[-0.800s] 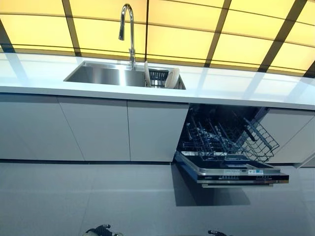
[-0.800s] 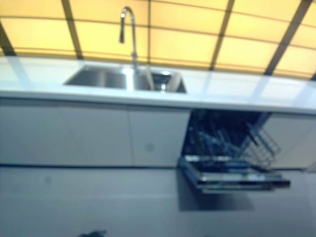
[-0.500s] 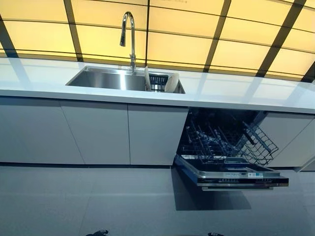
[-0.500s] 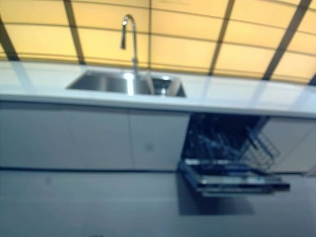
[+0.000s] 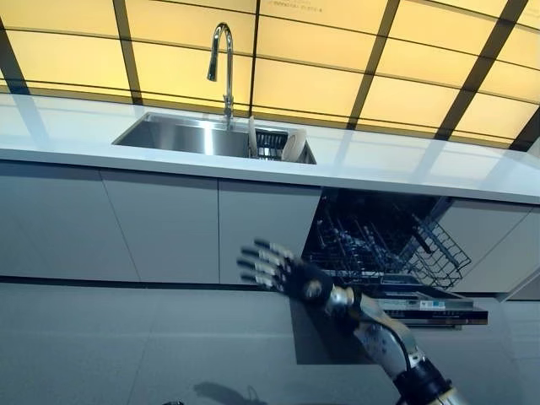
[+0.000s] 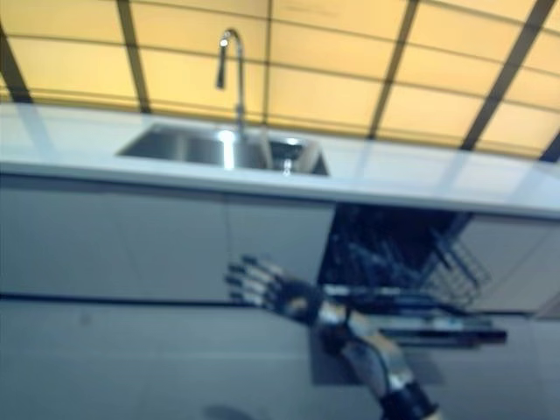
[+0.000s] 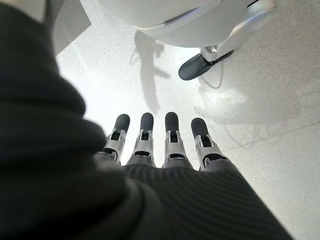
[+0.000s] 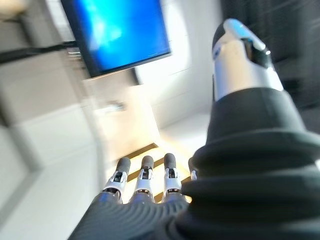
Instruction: Take plates into dishwasher
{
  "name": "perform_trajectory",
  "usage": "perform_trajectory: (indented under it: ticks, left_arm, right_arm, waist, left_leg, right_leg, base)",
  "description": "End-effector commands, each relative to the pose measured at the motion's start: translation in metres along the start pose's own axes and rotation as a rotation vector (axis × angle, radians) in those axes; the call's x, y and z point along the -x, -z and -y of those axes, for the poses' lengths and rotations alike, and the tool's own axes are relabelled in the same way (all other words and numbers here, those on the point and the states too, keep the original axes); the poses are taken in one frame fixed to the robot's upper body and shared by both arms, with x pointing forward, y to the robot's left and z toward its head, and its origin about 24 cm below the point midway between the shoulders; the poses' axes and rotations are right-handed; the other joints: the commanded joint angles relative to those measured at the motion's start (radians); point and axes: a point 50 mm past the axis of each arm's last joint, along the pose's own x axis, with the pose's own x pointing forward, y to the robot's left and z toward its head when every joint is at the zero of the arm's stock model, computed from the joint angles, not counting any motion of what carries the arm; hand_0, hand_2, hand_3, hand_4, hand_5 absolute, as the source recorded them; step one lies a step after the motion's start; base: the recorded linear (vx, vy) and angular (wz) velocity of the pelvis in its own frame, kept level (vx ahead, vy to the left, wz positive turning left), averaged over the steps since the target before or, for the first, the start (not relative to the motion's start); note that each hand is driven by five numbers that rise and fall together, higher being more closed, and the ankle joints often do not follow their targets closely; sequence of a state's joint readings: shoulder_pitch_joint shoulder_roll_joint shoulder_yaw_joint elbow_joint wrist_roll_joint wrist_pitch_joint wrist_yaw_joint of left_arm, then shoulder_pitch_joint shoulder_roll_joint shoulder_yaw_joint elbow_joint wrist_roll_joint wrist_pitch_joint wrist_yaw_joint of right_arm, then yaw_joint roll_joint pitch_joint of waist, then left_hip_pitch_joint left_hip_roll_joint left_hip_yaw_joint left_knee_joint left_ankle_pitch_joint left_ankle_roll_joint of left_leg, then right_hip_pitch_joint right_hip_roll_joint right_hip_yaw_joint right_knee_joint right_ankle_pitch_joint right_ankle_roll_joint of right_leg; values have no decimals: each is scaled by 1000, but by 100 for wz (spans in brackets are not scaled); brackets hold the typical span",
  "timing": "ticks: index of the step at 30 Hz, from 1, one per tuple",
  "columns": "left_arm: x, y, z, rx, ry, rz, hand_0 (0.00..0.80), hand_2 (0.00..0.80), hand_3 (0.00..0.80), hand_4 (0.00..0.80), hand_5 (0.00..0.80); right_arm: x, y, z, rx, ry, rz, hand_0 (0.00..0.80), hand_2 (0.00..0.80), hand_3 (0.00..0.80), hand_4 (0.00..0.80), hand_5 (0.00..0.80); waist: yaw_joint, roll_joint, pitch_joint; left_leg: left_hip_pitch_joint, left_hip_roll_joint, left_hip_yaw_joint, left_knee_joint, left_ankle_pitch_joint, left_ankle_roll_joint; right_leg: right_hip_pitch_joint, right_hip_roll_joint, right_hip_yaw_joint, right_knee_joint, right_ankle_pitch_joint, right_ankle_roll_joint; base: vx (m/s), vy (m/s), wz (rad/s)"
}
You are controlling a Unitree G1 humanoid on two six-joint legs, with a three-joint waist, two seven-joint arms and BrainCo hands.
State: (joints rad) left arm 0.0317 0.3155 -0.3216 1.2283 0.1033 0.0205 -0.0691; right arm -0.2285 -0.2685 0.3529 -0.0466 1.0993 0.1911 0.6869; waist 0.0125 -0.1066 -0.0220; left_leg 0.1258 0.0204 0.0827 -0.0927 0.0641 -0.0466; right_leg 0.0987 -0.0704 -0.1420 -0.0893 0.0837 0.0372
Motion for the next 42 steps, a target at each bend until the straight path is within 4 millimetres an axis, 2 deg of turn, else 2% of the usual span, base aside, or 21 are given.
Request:
perform_trajectory:
  ticks: [1, 5, 7, 10, 12, 15, 19, 23, 25, 27, 29, 30, 31, 32, 33, 34, 35, 37, 38, 39, 42]
  left_arm:
    - [-4, -20, 7, -50, 15, 35, 0, 0, 0, 0, 0]
    - [-4, -20, -1, -58, 0, 40, 0, 0, 0, 0, 0]
    - [-3, -20, -4, -67, -5, 37, 0, 0, 0, 0, 0]
    - [-3, -12, -5, -106, -6, 15, 0, 0, 0, 0, 0]
    - [-2, -6, -7, -122, -9, -8, 0, 0, 0, 0, 0]
    - [-1, -2, -11, -128, -14, -30, 0, 0, 0, 0, 0]
    - [-1, -1, -13, -154, -8, -42, 0, 0, 0, 0, 0]
    - [-2, -1, -10, -164, -1, -51, 0, 0, 0, 0, 0]
    - [-1, 1, -12, -174, 0, -56, 0, 0, 0, 0, 0]
    - [-1, 4, -11, -181, -3, -56, 0, 0, 0, 0, 0]
    - [0, 8, -9, -161, -4, -62, 0, 0, 0, 0, 0]
    - [0, 10, -7, -141, 7, -62, 0, 0, 0, 0, 0]
    - [0, 11, -6, -130, 14, -59, 0, 0, 0, 0, 0]
    - [0, 13, -3, -125, 18, -48, 0, 0, 0, 0, 0]
    - [0, 13, -1, -120, 13, -30, 0, 0, 0, 0, 0]
    - [1, 12, 1, -108, 3, -13, 0, 0, 0, 0, 0]
    - [1, 11, 1, -82, -16, 12, 0, 0, 0, 0, 0]
    - [0, 0, -3, -49, -40, 59, 0, 0, 0, 0, 0]
    - [-1, -8, -5, -50, -49, 84, 0, 0, 0, 0, 0]
    - [-1, -15, -7, -54, -59, 105, 0, 0, 0, 0, 0]
    - [-2, -34, -16, -80, -85, 141, 0, 0, 0, 0, 0]
  right_arm:
    - [-30, -80, -12, 110, -20, 322, 0, 0, 0, 0, 0]
    - [-42, -124, -17, 279, 39, 447, 0, 0, 0, 0, 0]
    - [-42, -135, -17, 331, 75, 478, 0, 0, 0, 0, 0]
    - [-31, -168, -13, 526, 234, 533, 0, 0, 0, 0, 0]
    - [-21, -187, -7, 647, 361, 535, 0, 0, 0, 0, 0]
    - [-12, -216, -7, 869, 521, 524, 0, 0, 0, 0, 0]
    - [-2, -245, -13, 1022, 624, 526, 0, 0, 0, 0, 0]
    - [0, -254, -18, 1055, 637, 514, 0, 0, 0, 0, 0]
    - [-1, -253, -23, 1067, 640, 521, 0, 0, 0, 0, 0]
    - [-1, -252, -24, 1072, 649, 520, 0, 0, 0, 0, 0]
    - [-4, -251, -22, 1057, 656, 510, 0, 0, 0, 0, 0]
    - [-5, -249, -21, 1050, 657, 495, 0, 0, 0, 0, 0]
    - [-8, -245, -19, 1040, 655, 484, 0, 0, 0, 0, 0]
    - [-9, -240, -17, 1034, 654, 467, 0, 0, 0, 0, 0]
    - [-8, -235, -15, 1035, 646, 452, 0, 0, 0, 0, 0]
    - [-8, -232, -14, 1035, 639, 441, 0, 0, 0, 0, 0]
    - [-7, -227, -13, 1034, 635, 434, 0, 0, 0, 0, 0]
    - [-4, -223, -11, 1034, 642, 437, 0, 0, 0, 0, 0]
    - [-3, -222, -10, 1030, 653, 445, 0, 0, 0, 0, 0]
    - [-3, -222, -9, 1032, 670, 450, 0, 0, 0, 0, 0]
    - [-9, -225, -7, 1048, 734, 451, 0, 0, 0, 0, 0]
  waist:
    - [-4, 61, 71]
    - [2, 62, 101]
    - [6, 64, 109]
    - [14, 73, 115]
    - [12, 74, 117]
    - [3, 58, 122]
    - [-32, 26, 127]
    - [-69, 33, 132]
    - [-75, 26, 143]
    - [-80, 18, 140]
    - [-88, 25, 113]
    - [-92, 46, 92]
    - [-100, 55, 73]
    - [-103, 66, 57]
    - [-100, 59, 54]
    - [-94, 56, 56]
    - [-78, 30, 63]
    - [-57, 4, 83]
    - [-46, 2, 98]
    - [-37, -3, 110]
    - [-16, 2, 126]
  left_leg:
    - [4, -64, -12, 5, -90, 69]
    - [-7, -75, -14, 22, -87, 94]
    - [-14, -76, -18, 35, -88, 99]
    - [-22, -85, -34, 51, -99, 113]
    - [-5, -89, -36, 49, -112, 115]
    - [29, -104, -40, 38, -135, 112]
    - [70, -140, -82, 62, -185, 99]
    - [124, -147, -126, 86, -222, 98]
    - [163, -149, -117, 135, -282, 102]
    - [188, -153, -117, 178, -337, 106]
    - [220, -139, -107, 227, -361, 79]
    - [248, -107, -84, 270, -326, 43]
    - [253, -82, -78, 327, -231, 4]
    - [235, -61, -82, 436, -96, -38]
    - [192, -69, -83, 576, -13, -57]
    - [149, -70, -71, 712, 17, -68]
    - [41, -76, -40, 889, 37, -69]
    - [-111, -25, 29, 1023, -4, -55]
    - [-177, 20, 47, 1020, -33, -44]
    - [-223, 44, 57, 961, -60, -29]
    - [-228, 47, 91, 562, -88, -7]
  right_leg:
    - [-7, -5, -11, 134, -101, 57]
    - [-82, -34, -2, 309, -80, 71]
    - [-102, -46, 3, 383, -65, 68]
    - [-158, -78, 23, 600, 13, 65]
    - [-217, -92, 18, 661, 45, 76]
    - [-273, -85, -3, 569, 66, 84]
    - [-274, -32, -19, 197, 49, 84]
    - [-325, -11, 4, 40, 120, 98]
    - [-359, -40, -44, 67, 150, 104]
    - [-359, -47, -40, 112, 159, 98]
    - [-345, -41, -46, 159, 132, 80]
    - [-329, -26, -67, 185, 97, 56]
    - [-318, -15, -73, 189, 79, 34]
    - [-294, 3, -67, 184, 60, 10]
    - [-261, 7, -51, 172, 47, -11]
    - [-234, 12, -44, 165, 35, -27]
    - [-183, -1, -41, 153, 14, -48]
    - [-113, -11, -57, 138, -23, -68]
    - [-80, -6, -62, 135, -39, -72]
    - [-54, -7, -58, 129, -49, -68]
    - [-2, 5, -19, 109, -85, -44]
  base:
    - [46, 175, -1]
    - [28, 180, -5]
    - [46, 159, -16]
    - [107, 190, -21]
    - [179, 128, 5]
    - [251, 19, 39]
    - [416, -73, -11]
    - [486, -78, 20]
    - [575, -159, 33]
    - [546, -171, 30]
    - [525, -172, 24]
    - [480, -180, 10]
    - [477, -210, -7]
    - [447, -239, -4]
    - [466, -258, 5]
    - [446, -280, 21]
    - [379, -264, 37]
    - [330, -215, 4]
    - [323, -117, -29]
    - [338, -39, -18]
    - [410, 96, 4]
